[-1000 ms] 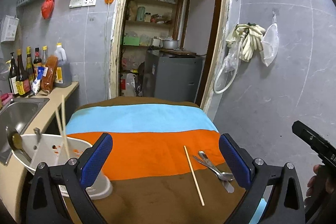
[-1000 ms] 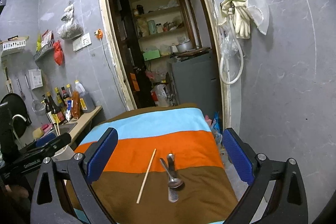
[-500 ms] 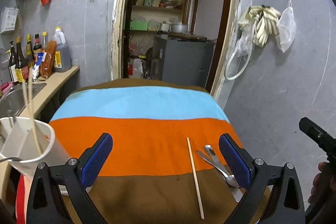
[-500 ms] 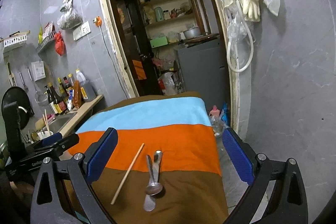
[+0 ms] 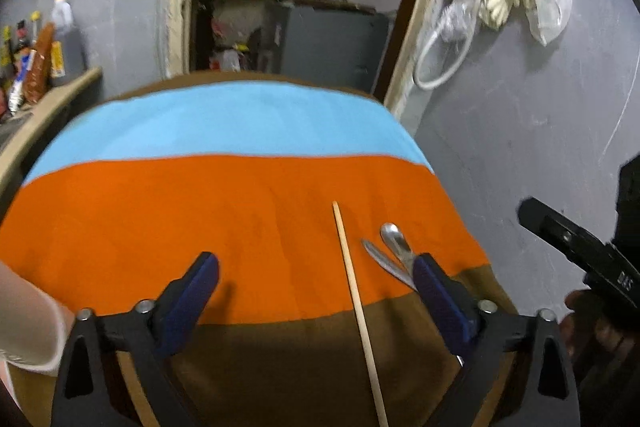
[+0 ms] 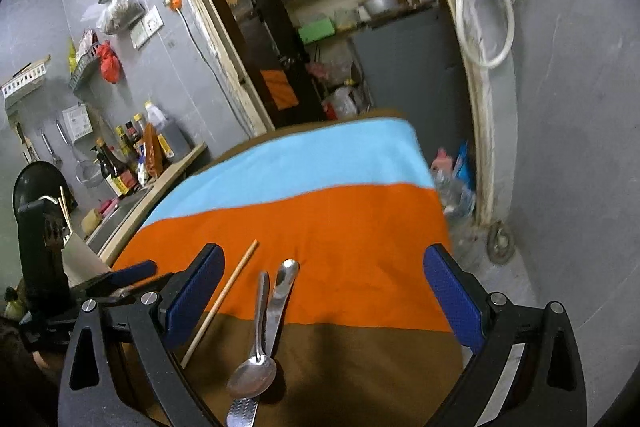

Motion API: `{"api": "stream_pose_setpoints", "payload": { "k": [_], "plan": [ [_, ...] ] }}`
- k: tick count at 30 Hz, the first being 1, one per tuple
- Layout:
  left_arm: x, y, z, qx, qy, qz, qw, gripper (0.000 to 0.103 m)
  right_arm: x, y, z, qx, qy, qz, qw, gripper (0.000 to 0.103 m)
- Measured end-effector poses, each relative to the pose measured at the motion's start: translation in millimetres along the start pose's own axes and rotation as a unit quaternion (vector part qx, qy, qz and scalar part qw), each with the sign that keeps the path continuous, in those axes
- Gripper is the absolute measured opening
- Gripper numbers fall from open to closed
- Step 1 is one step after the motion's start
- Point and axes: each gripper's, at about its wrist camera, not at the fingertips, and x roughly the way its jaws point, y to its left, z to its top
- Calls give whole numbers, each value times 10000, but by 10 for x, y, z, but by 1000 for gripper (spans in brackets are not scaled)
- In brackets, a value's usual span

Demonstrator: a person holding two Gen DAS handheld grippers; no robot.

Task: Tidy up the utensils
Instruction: 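Grasp a wooden chopstick with the left tool while the right tool grasps a silver spoon and knife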

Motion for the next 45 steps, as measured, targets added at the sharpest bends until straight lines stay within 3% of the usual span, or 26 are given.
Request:
{"api": "stream_pose_setpoints", "payload": {
  "k": [2,9,14,17,21,29,36,42,45],
  "plan": [
    [90,-6,-12,25,179,0,9998,84,129,-10,-59,-21,141,62,9999,96],
    [355,-39,-41,110,690,-57,9975,54,479,-10,-192,-24,782,190,9968,61],
    [427,-67,-29,191,769,-201,9967,39,642,40,-271,-113,1158,247,9929,42],
    [475,-43,-13,155,813,-257,9962,28,687,89,-299,-231,1293,284,9909,38],
    [521,41,23,-20,874,-432,9952,18,754,200,-326,-448,1517,330,9868,24],
    [475,98,-11,-206,894,-576,9941,9,781,375,-374,-667,1824,539,9795,24],
    [380,172,-37,-330,893,-553,9939,8,834,382,-350,-464,2010,733,9758,15],
    [454,141,-9,-111,1224,-658,9902,8,982,311,-272,-303,2643,1007,9587,15],
    [462,126,-5,-49,1245,-650,9901,9,1000,390,-286,-587,2792,950,9537,15]
  ]
}}
